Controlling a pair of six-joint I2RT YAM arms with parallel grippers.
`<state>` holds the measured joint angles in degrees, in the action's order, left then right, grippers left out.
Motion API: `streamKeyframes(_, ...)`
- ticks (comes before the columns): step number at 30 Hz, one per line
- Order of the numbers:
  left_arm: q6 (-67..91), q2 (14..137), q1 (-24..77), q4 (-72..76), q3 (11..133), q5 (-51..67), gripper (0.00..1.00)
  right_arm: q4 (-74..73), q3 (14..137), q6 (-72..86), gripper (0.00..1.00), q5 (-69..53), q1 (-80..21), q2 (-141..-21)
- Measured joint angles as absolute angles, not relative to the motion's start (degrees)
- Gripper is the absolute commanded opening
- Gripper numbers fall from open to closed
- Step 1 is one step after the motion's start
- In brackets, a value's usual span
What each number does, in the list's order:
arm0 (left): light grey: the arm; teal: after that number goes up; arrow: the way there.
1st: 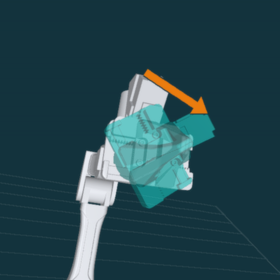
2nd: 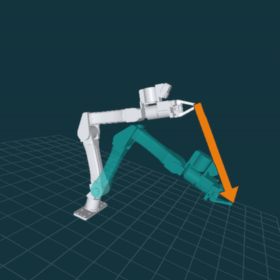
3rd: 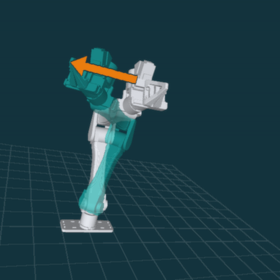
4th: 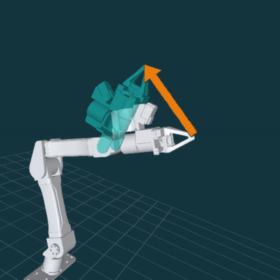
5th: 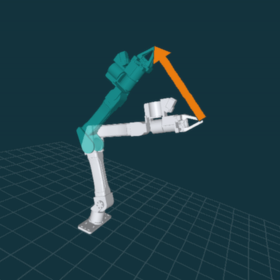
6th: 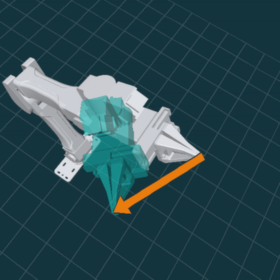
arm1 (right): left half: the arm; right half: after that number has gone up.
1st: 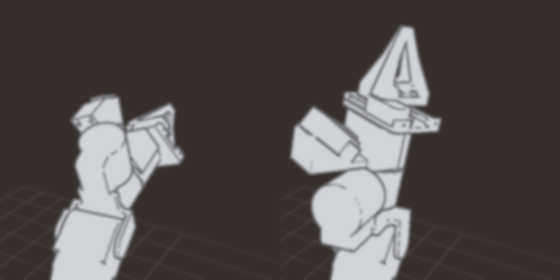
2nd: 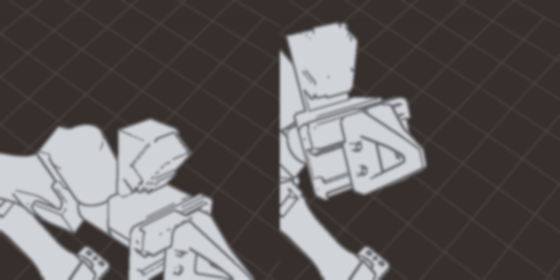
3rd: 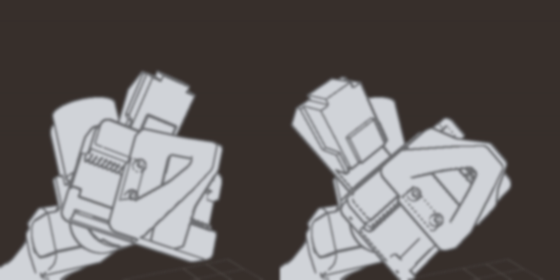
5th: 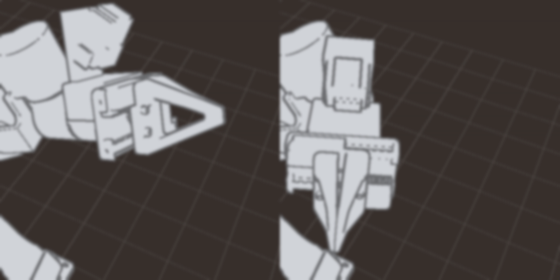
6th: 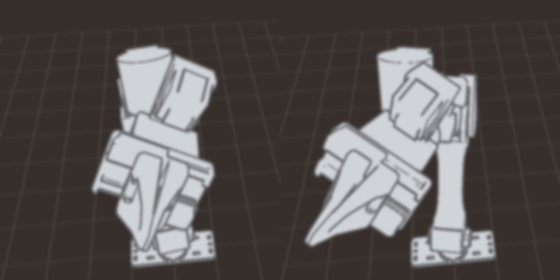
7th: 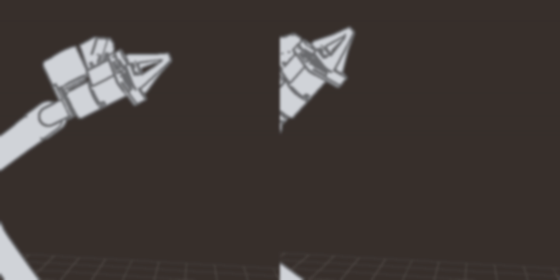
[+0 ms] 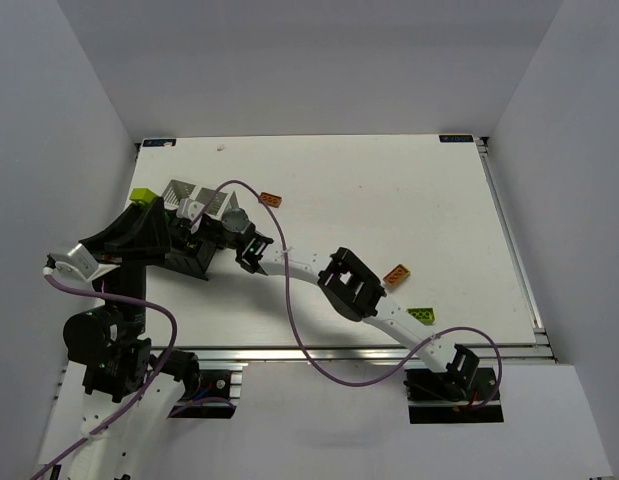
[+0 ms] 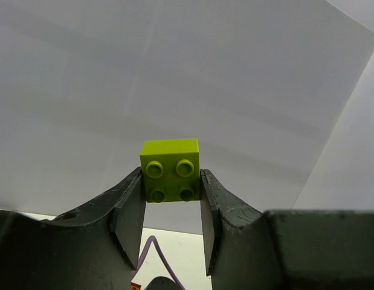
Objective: Sort the legos into containers by color
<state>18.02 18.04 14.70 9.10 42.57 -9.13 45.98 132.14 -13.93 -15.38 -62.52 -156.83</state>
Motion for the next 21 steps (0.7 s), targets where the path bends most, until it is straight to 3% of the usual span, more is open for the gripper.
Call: streamKeyframes(21, 18.9, 18.06, 12.8, 9.32, 41.8, -7.88, 0.0, 48.64, 135.22, -10.24, 0.0, -15.42, -63.02, -159.06)
